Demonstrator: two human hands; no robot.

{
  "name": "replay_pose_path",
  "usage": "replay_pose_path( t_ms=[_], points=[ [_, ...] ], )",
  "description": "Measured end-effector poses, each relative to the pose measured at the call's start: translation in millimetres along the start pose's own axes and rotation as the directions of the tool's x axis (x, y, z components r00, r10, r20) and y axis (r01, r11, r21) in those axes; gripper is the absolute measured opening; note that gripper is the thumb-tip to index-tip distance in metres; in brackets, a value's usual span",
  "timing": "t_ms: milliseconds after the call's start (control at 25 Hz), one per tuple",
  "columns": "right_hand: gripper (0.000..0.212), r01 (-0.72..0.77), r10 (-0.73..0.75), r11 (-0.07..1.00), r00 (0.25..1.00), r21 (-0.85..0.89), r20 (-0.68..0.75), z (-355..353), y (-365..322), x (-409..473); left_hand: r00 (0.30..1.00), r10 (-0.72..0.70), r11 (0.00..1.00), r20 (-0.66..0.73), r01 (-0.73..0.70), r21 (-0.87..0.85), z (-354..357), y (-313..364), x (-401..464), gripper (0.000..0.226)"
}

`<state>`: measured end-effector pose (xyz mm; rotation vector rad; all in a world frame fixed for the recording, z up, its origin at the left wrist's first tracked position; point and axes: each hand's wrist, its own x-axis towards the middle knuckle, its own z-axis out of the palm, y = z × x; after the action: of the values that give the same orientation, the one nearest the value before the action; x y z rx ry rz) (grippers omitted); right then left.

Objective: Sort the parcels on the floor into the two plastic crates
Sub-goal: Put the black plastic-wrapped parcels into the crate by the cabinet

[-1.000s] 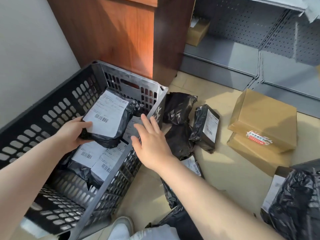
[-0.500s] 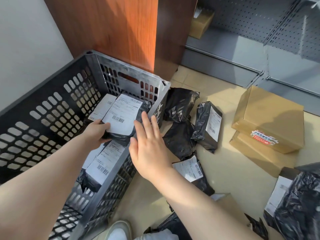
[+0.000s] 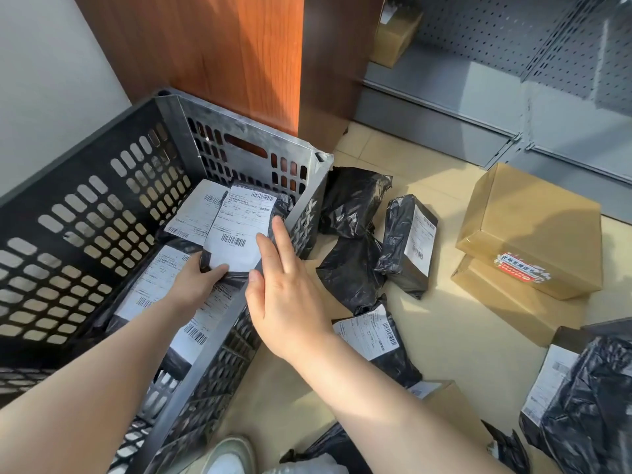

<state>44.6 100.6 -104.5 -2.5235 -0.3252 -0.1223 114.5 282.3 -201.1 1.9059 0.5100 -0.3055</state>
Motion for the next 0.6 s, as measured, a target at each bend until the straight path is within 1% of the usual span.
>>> replay_pose_path(
  t_ms=[120,200,280,320,400,440,520,600],
  points=[
    [0.054,0.003,-0.002,1.000,1.000,0.003,-0.002,-1,-1,-1,0.999,0.035,0.990,-0.032,-0.030,0.139,8,-4,6,0.017],
    [0.055,0.000,0.000,1.000,1.000,0.006,0.001,0,0,-1,0.998,0.029,0.974,-0.052,-0.017,0.226,8,-2,8,0.022],
    [0.057,-0.007,0.007,1.000,1.000,0.012,0.007,1,0,-1,0.997,0.012,0.951,-0.077,0.012,0.308,8,-4,13,0.040],
    [0.057,-0.009,0.009,1.000,1.000,0.017,0.008,1,0,0,0.995,0.021,0.942,-0.093,0.012,0.337,10,-1,12,0.052],
    [0.058,-0.008,0.007,1.000,1.000,0.022,0.005,1,0,0,0.992,0.086,0.926,-0.097,-0.044,0.374,16,8,12,0.080],
    [0.058,-0.008,0.007,1.000,1.000,0.022,0.005,1,0,0,0.989,0.123,0.912,-0.077,-0.082,0.403,20,14,12,0.086],
    [0.059,-0.013,0.012,1.000,1.000,0.022,0.013,0,0,-1,0.987,0.156,0.880,-0.025,-0.128,0.457,26,21,15,0.085],
    [0.059,-0.010,0.009,1.000,1.000,0.022,0.020,0,-1,-1,0.987,0.162,0.873,0.023,-0.154,0.463,27,22,16,0.081]
  ],
)
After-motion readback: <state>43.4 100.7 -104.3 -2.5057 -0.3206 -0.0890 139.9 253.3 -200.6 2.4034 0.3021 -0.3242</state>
